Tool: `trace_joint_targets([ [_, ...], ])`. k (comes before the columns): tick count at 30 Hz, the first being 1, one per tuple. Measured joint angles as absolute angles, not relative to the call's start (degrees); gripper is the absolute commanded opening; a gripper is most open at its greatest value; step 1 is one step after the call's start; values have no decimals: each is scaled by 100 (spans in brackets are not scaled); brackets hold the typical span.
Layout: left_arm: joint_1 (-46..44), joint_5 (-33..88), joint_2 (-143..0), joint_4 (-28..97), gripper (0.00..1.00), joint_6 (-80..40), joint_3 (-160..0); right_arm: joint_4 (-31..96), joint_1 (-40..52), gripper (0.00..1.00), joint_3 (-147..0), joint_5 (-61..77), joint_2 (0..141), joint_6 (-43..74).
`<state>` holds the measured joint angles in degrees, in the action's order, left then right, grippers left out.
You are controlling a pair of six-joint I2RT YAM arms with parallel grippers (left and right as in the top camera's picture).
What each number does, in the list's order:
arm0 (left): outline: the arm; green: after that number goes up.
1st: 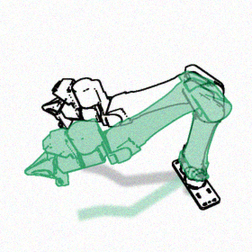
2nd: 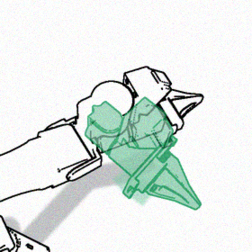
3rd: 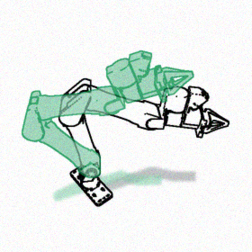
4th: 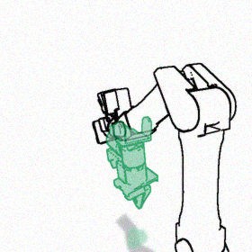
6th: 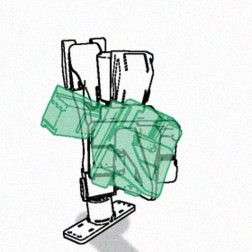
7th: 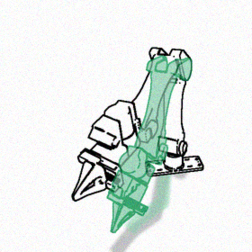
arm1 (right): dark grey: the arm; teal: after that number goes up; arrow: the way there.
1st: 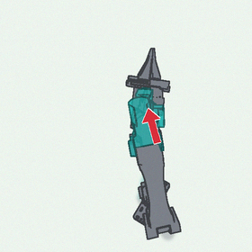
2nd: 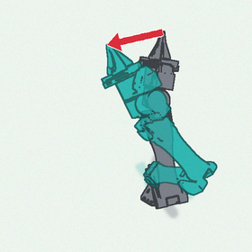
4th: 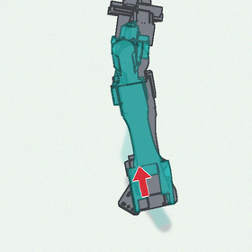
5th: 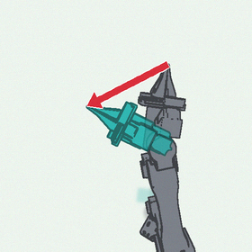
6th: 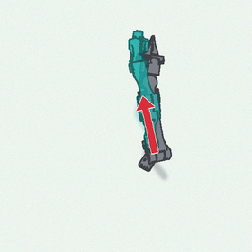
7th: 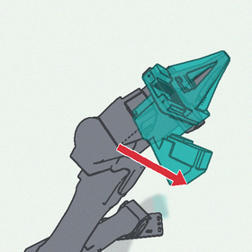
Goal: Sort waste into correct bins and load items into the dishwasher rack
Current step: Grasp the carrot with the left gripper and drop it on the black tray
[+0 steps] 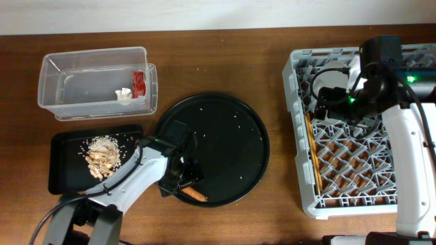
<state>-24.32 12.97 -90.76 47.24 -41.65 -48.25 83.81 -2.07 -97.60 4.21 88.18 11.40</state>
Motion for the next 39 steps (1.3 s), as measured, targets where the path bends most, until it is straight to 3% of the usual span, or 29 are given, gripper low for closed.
trace_joint_targets([
  [3,-2436,937,-9244,4552,50,-4185,-4786,8385,-207,96,-9760,419,8818,1138],
  [11,-2408,486,-9279,3929,12,-4278,-4775,8401,-207,96,-9760,419,8818,1138],
  [17,-1686,484,-9113,4484,12,-3503,-5769,8394,-207,96,-9760,419,8818,1138],
  [22,694,-425,-7647,5105,13,-3105,-6027,8399,-207,95,-9760,416,8818,1131],
  [25,1942,-954,-7955,4794,13,-3072,-6031,8394,-207,95,-9760,416,8818,1127],
  [29,2626,-1100,-9395,4547,15,-3057,-6047,8401,-207,95,-9760,416,8818,1105],
  [31,2635,-1103,-9758,4477,50,-3057,-6049,8401,-207,95,-9760,416,8818,1107],
  [32,2635,-1098,-9850,4473,59,-3035,-6049,8401,-207,95,-9760,416,8818,1105],
  [36,2635,-985,-9902,4563,72,-2947,-6097,8396,-207,98,-9760,414,8818,1087],
  [39,2425,-416,-9817,5103,73,-2587,-7159,7791,-204,98,-9749,692,8818,969],
])
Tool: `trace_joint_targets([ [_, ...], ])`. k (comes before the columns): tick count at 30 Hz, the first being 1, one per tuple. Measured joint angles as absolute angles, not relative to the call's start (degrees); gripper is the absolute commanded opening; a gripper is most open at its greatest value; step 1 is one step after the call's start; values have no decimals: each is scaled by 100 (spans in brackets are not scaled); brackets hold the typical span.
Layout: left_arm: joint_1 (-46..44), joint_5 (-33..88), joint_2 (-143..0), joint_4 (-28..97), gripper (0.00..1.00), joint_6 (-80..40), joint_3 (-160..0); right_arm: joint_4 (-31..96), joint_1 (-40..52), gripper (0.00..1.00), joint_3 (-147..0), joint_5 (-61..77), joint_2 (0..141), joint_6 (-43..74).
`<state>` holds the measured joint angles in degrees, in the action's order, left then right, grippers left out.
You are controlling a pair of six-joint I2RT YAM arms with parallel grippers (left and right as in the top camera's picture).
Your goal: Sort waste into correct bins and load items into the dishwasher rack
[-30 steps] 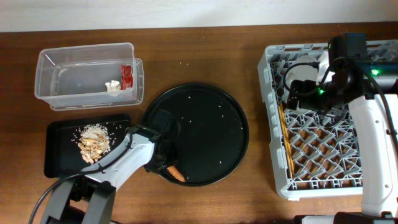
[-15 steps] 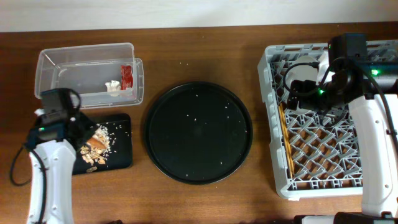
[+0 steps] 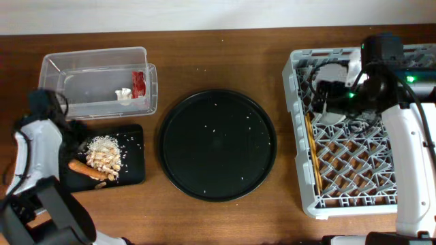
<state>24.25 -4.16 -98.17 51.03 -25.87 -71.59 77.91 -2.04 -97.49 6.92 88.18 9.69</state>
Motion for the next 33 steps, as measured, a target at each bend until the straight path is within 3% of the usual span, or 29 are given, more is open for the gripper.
trace_joint_targets([
  [2,1772,71,-9668,5135,80,-1822,-7817,7054,-36,98,-9745,1330,8858,626],
  [3,1050,425,-9603,5142,95,-1096,-8169,6897,217,98,-9747,1664,8995,357],
  [4,475,563,-9550,5415,99,-631,-8263,6956,403,98,-9751,1708,9153,220],
  [7,-231,401,-9533,7566,99,-93,-8256,7918,469,98,-9749,1531,9719,213],
  [10,-163,320,-9500,8532,99,-82,-8270,8368,458,98,-9749,1339,9714,211],
  [14,-163,320,-8053,7996,99,-82,-7848,8020,460,98,-9266,1251,8973,209],
  [18,-152,320,-5240,6687,99,-86,-6713,6128,460,98,-6681,1011,6329,287],
  [21,-148,322,-3105,6335,99,-207,-5522,5896,460,98,-5548,440,4058,305],
  [24,-148,322,-2897,6287,99,-637,-5280,5955,460,99,-5507,250,3203,307],
  [33,-148,322,-2897,6289,99,-738,-5275,5975,412,98,-5459,152,3118,305],
])
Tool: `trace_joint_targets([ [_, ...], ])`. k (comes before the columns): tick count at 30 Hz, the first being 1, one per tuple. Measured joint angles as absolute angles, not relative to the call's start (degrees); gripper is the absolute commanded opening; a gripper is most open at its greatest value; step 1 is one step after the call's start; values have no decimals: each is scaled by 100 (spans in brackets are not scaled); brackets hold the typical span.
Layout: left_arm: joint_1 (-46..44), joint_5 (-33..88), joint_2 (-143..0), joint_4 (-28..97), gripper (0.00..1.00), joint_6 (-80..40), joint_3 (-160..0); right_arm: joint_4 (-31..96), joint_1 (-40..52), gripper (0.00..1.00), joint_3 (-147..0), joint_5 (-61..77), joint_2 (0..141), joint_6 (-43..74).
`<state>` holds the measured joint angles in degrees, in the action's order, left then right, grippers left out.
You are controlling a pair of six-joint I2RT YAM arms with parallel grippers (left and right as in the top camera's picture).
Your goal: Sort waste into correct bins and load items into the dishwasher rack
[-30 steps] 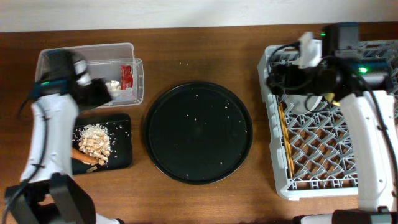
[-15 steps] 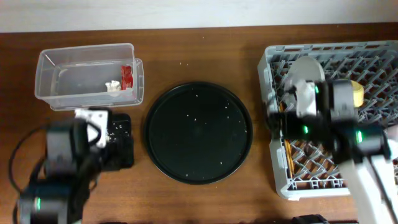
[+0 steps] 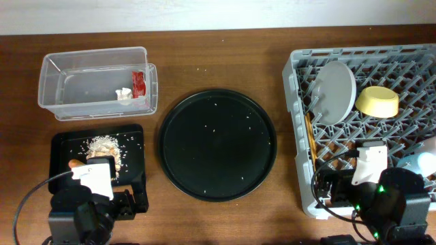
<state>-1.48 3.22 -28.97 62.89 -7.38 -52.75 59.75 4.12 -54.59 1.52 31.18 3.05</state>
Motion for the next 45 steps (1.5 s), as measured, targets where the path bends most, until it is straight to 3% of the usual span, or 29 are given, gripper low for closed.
trace_joint_targets([
  [2,-148,322,-2897,6285,99,-738,-5271,5771,305,98,-5094,126,2567,305],
  [7,-148,322,-2888,6294,99,-740,-5269,3612,292,98,-2687,128,565,301],
  [14,-148,322,-2886,6289,99,-740,-5260,-93,40,98,-469,-250,73,301],
  [17,-148,322,-2886,6292,99,-740,-5258,419,-248,98,-64,-209,80,301],
  [36,-167,287,-2867,6274,99,-757,-5190,425,-298,98,-64,-104,80,301],
  [38,-421,34,-2488,5972,99,-757,-4464,427,-298,98,-64,-99,80,303],
  [45,-701,-370,-604,3183,99,-777,-1680,427,-303,98,-64,-78,80,303],
])
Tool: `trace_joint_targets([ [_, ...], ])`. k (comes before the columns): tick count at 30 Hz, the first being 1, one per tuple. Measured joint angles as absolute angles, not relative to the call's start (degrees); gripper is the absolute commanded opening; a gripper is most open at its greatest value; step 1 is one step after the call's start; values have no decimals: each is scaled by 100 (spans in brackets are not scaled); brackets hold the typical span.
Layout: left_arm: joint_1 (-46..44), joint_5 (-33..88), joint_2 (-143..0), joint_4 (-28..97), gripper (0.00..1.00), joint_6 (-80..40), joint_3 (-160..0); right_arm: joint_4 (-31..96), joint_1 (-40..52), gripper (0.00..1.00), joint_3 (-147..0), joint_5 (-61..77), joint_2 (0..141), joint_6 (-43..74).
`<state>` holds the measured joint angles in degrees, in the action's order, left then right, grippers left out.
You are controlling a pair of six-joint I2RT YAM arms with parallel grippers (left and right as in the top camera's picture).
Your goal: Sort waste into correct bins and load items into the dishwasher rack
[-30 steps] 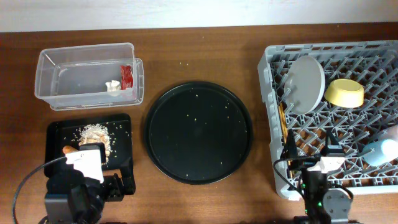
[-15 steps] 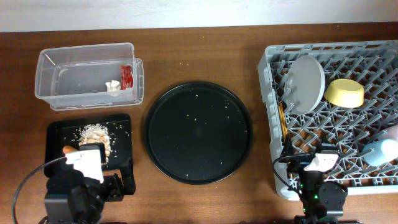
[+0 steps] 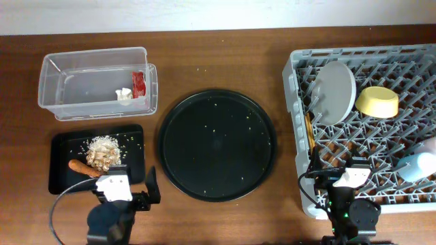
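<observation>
An orange food piece (image 3: 80, 165) and a heap of pale scraps (image 3: 103, 151) lie on the small black tray (image 3: 58, 184) at the left. The big round black plate (image 3: 216, 145) in the middle carries only crumbs. In the grey dishwasher rack (image 3: 294, 122) stand a grey plate (image 3: 335, 92) on edge, a yellow bowl (image 3: 377, 102), a whitish cup (image 3: 419, 165) and chopsticks (image 3: 310, 133). My left gripper (image 3: 148, 190) sits low by the tray's front right corner. At the rack's front edge is my right gripper (image 3: 332, 178). Neither holds anything that I can see.
A clear plastic bin (image 3: 48, 95) at the back left holds a red wrapper (image 3: 138, 83) and a white crumpled scrap (image 3: 123, 94). Both arms are folded at the table's front edge. Bare wood lies between plate and rack.
Both arms sit slightly nearer the front edge. The left arm no longer covers the tray, so the orange piece shows. The cup at the rack's right edge is plainer.
My left gripper was at the orange piece on the black plate's front rim while my right worked at the rack's back. Then the piece lay on the small tray. Later both arms were pulled back, with plate and bowl standing in the rack, as now.
</observation>
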<state>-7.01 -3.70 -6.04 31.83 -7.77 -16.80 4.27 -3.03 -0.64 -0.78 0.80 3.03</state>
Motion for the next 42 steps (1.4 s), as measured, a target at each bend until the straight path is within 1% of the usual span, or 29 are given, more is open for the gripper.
trace_joint_targets([
  [2,-701,-370,-329,2349,99,-768,-1175,427,-303,98,-64,-78,80,298],
  [5,-701,-373,-91,366,99,-327,-309,427,-303,98,-64,-75,71,303],
  [7,-701,-377,-78,5,99,185,-106,427,-303,98,-64,-75,73,298],
  [9,-703,-309,-64,475,99,471,-95,427,-303,98,-64,-75,73,301],
  [14,-703,-62,-62,480,99,628,-95,427,-303,98,-62,-78,73,303],
  [42,-703,-60,-62,480,99,644,-95,427,-303,98,-64,-78,73,303],
])
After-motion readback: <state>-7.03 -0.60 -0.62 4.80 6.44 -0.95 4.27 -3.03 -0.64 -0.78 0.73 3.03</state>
